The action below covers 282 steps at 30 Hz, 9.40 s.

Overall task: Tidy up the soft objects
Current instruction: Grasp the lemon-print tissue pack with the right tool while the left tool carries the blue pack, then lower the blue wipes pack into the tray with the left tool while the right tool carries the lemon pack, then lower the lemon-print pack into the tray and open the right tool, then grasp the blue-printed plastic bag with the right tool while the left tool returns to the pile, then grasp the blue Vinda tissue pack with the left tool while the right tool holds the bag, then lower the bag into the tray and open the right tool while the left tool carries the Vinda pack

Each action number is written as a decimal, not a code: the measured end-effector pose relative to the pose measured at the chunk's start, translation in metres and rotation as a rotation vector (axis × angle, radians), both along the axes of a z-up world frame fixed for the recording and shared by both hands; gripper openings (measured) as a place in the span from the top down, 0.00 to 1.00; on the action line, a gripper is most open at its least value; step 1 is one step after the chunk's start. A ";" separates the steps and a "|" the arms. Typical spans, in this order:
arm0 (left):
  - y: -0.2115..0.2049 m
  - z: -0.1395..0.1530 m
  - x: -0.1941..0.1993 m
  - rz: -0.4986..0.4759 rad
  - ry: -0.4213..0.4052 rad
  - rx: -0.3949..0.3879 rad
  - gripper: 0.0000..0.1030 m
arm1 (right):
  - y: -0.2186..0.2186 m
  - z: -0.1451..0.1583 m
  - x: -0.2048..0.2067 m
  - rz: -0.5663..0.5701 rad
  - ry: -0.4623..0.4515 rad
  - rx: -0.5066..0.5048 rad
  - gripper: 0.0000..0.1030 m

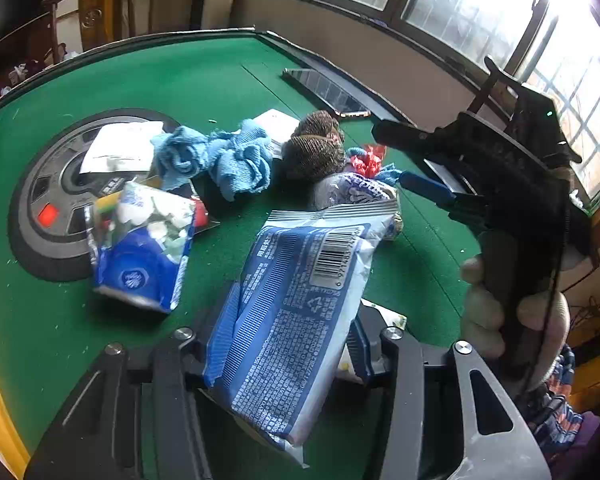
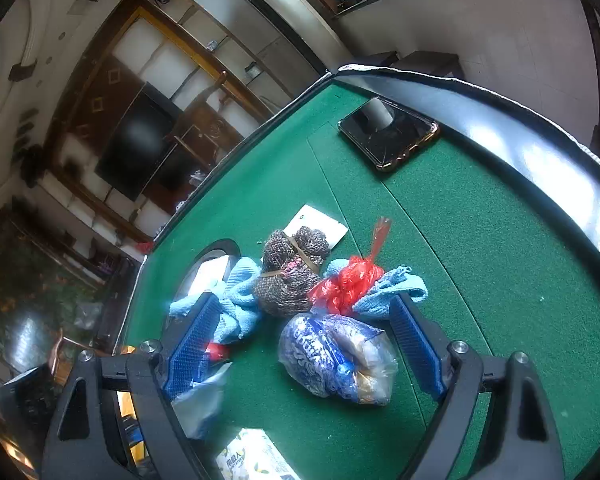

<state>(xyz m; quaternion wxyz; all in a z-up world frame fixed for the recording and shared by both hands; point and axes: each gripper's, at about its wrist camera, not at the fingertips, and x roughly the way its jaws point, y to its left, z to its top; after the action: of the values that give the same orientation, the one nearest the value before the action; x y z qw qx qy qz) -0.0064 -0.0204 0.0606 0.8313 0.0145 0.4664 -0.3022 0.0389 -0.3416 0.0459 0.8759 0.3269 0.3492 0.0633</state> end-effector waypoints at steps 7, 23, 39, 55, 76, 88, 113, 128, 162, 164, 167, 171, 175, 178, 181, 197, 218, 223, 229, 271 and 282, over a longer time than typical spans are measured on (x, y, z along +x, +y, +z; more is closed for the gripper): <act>0.069 0.024 -0.042 0.123 -0.046 -0.151 0.64 | 0.010 0.002 0.001 0.024 0.002 -0.039 0.19; 0.240 0.047 -0.105 0.469 -0.149 -0.305 0.65 | 0.140 0.001 -0.050 0.531 0.131 -0.499 0.19; 0.359 -0.001 -0.082 0.779 -0.057 -0.128 0.65 | 0.157 0.018 -0.083 0.545 0.137 -0.574 0.51; 0.352 -0.004 -0.069 0.820 -0.041 -0.157 0.62 | 0.336 0.073 -0.097 0.895 -0.035 -0.513 0.51; 0.397 -0.006 -0.161 1.018 -0.144 -0.183 0.49 | 0.505 -0.014 -0.028 0.986 0.194 -0.741 0.53; 0.404 -0.012 -0.168 1.020 -0.149 -0.194 0.42 | 0.512 0.020 -0.040 0.969 0.062 -0.622 0.51; 0.437 -0.023 -0.187 1.091 -0.166 -0.198 0.42 | 0.530 0.013 -0.043 1.365 0.296 -0.146 0.47; 0.407 -0.007 -0.183 1.066 -0.199 -0.103 0.42 | 0.549 -0.043 -0.038 1.287 0.341 -0.134 0.46; 0.133 -0.008 -0.106 0.486 -0.089 0.173 0.42 | 0.054 0.032 -0.008 0.176 0.097 -0.329 0.40; 0.125 -0.005 -0.107 0.469 -0.099 0.178 0.42 | 0.053 0.022 -0.001 0.211 0.124 -0.301 0.40; 0.122 0.001 -0.104 0.463 -0.112 0.171 0.42 | 0.063 0.005 0.008 0.259 0.169 -0.280 0.40; 0.119 0.008 -0.089 0.454 -0.110 0.139 0.42 | 0.093 -0.010 0.013 0.295 0.195 -0.366 0.43; 0.107 0.012 -0.063 0.429 -0.111 0.128 0.42 | 0.117 -0.014 0.006 0.402 0.159 -0.393 0.58; 0.090 0.010 -0.035 0.408 -0.116 0.124 0.43 | 0.119 -0.018 -0.001 0.440 0.130 -0.370 0.58; 0.064 0.004 -0.005 0.347 -0.137 0.124 0.43 | 0.113 -0.019 -0.003 0.429 0.123 -0.330 0.58; -0.019 -0.038 0.062 0.193 -0.281 0.371 0.25 | 0.093 -0.018 0.002 0.386 0.133 -0.325 0.57; -0.011 -0.040 0.017 0.159 -0.134 0.256 0.50 | 0.094 -0.017 0.004 0.392 0.127 -0.341 0.46; -0.009 -0.052 0.017 0.173 -0.096 0.212 0.50 | 0.095 -0.017 0.003 0.399 0.123 -0.331 0.44; 0.025 -0.021 -0.009 0.225 -0.140 0.106 0.50 | 0.101 -0.017 0.002 0.419 0.113 -0.354 0.39; 0.331 -0.034 -0.089 0.847 -0.004 -0.044 0.41 | 0.196 0.040 -0.046 0.462 0.094 -0.621 0.60; 0.359 -0.009 -0.138 0.955 -0.100 -0.195 0.41 | 0.367 0.062 -0.067 0.888 0.008 -0.472 0.60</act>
<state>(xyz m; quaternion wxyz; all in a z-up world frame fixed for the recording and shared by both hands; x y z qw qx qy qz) -0.1444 0.3384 0.0519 0.8958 -0.2642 0.3501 0.0715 -0.0278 0.0249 0.1079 0.8133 -0.0602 0.4625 0.3478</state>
